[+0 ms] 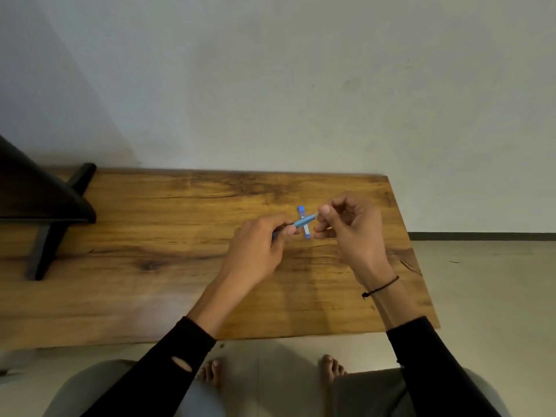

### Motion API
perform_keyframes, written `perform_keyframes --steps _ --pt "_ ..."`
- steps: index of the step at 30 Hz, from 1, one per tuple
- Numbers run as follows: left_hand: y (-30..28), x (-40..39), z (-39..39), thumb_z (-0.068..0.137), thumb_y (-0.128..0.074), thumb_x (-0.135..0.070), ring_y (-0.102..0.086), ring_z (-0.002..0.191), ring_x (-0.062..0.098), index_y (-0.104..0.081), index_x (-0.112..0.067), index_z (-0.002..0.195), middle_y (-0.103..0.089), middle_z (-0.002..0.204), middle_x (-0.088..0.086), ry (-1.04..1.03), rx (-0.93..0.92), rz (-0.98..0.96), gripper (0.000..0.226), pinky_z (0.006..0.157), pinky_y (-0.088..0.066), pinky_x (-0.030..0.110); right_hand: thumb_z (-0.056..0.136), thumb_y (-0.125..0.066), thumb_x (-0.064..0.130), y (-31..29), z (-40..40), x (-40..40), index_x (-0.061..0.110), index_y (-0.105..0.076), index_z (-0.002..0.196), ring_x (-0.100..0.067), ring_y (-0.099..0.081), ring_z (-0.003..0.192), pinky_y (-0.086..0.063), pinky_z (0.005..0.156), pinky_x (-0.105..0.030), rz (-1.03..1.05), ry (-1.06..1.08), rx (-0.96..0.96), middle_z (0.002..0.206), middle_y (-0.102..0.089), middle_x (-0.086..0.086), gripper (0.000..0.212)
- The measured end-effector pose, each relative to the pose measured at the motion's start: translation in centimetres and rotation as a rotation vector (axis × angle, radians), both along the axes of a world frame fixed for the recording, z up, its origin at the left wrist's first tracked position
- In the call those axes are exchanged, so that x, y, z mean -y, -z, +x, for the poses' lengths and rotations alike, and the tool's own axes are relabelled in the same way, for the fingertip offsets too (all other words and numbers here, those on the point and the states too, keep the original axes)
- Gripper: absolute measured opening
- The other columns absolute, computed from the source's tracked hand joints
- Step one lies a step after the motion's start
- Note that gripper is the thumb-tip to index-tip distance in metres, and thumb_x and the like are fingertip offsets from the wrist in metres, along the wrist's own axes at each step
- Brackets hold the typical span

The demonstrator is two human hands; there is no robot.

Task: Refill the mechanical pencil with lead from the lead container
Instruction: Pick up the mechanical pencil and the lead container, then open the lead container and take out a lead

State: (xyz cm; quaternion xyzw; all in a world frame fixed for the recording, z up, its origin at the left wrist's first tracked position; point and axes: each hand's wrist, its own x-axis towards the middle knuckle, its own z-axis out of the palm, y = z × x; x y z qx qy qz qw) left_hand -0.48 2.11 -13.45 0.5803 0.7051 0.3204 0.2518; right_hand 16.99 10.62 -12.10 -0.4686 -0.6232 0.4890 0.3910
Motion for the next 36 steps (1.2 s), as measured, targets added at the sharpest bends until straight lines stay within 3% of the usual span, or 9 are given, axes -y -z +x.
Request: perform_keyframes --steps 4,9,14,17,20,22,25,32,36 --pt "0.3 -0.5 -0.5 0.108 -0.063 -0.033 -0.066 0.094 0.012 -0.081 -0.027 0.113 -0.076 0.1 -0.011 -0.051 -0.013 -0.033 0.02 0.082 -0.054 0.036 0.099 -0.07 0.008 0.8 0.2 -3.3 0.021 -0.067 0.086 -0.011 -0.073 0.064 -0.062 0.056 -0.023 0.172 0.113 0.245 0.073 -0.072 0.009 0.019" --pt "-0.5 -1.6 -1.0 0.106 -0.064 -0.039 -0.066 0.095 0.014 -0.08 -0.029 0.114 -0.074 0.103 -0.009 -0.1 -0.092 -0.04 0.02 0.079 -0.053 0.034 0.1 -0.066 0.009 4.2 -0.4 -5.2 0.019 -0.069 0.093 -0.022 -0.065 0.088 -0.05 0.07 -0.035 0.315 -0.097 0.816 0.096 -0.066 0.002 0.013" --pt "0.1 -1.5 -0.7 0.104 -0.067 -0.04 -0.064 0.09 0.01 -0.079 -0.032 0.113 -0.073 0.103 -0.01 -0.124 -0.133 -0.042 0.017 0.066 -0.042 0.026 0.099 -0.068 0.01 4.8 -0.5 -5.8 0.017 -0.068 0.113 -0.029 -0.066 0.098 -0.059 0.082 -0.049 0.281 -0.143 0.909 0.107 -0.068 -0.003 0.016" --pt "0.6 -1.3 -1.3 0.103 -0.07 -0.04 -0.065 0.092 0.009 -0.08 -0.033 0.117 -0.074 0.105 -0.011 -0.133 -0.135 -0.056 0.019 0.074 -0.054 0.033 0.096 -0.073 0.007 3.5 0.1 -6.2 0.016 -0.059 0.136 -0.019 -0.066 0.089 -0.06 0.081 -0.041 0.212 -0.093 0.824 0.094 -0.069 0.002 0.043" --pt "0.7 -1.1 -2.0 0.099 -0.074 -0.041 -0.068 0.095 0.01 -0.08 -0.035 0.118 -0.074 0.106 -0.012 -0.158 -0.116 -0.08 0.02 0.082 -0.061 0.041 0.097 -0.073 0.006 1.3 1.0 -5.7 0.017 -0.07 0.117 -0.009 -0.066 0.072 -0.06 0.065 -0.028 0.193 0.021 0.579 0.081 -0.069 0.006 0.023" --pt "0.7 -1.2 -2.0 0.098 -0.076 -0.041 -0.068 0.094 0.012 -0.08 -0.035 0.117 -0.073 0.104 -0.012 -0.172 -0.109 -0.092 0.02 0.083 -0.062 0.043 0.097 -0.073 0.006 0.2 0.6 -4.5 0.016 -0.074 0.102 -0.011 -0.072 0.067 -0.063 0.06 -0.029 0.069 -0.045 0.366 0.083 -0.075 -0.003 0.012" --pt "0.6 -1.5 -1.6 0.097 -0.078 -0.041 -0.068 0.092 0.012 -0.08 -0.034 0.117 -0.073 0.102 -0.012 -0.178 -0.117 -0.076 0.021 0.077 -0.061 0.04 0.097 -0.073 0.003 -0.1 -0.7 -2.6 0.004 -0.075 0.102 -0.017 -0.075 0.072 -0.065 0.062 -0.032 -0.109 -0.203 0.176 0.088 -0.078 -0.019 0.006" --pt "1.3 -1.8 -1.3 0.096 -0.079 -0.039 -0.064 0.086 0.007 -0.08 -0.035 0.118 -0.069 0.099 -0.014 -0.156 -0.106 -0.017 0.022 0.067 -0.052 0.028 0.099 -0.07 0.004 0.4 -1.6 -2.6 0.001 -0.07 0.106 -0.021 -0.078 0.071 -0.069 0.069 -0.039 -0.171 -0.159 0.198 0.088 -0.079 -0.017 0.008" --pt "1.3 -2.0 -1.2 0.097 -0.078 -0.039 -0.064 0.087 0.007 -0.08 -0.037 0.118 -0.069 0.1 -0.015 -0.151 -0.08 -0.009 0.021 0.073 -0.058 0.035 0.098 -0.071 0.001 0.3 -1.5 -3.0 -0.002 -0.071 0.101 -0.021 -0.076 0.068 -0.067 0.064 -0.035 -0.164 -0.158 0.205 0.084 -0.078 -0.02 0.004"
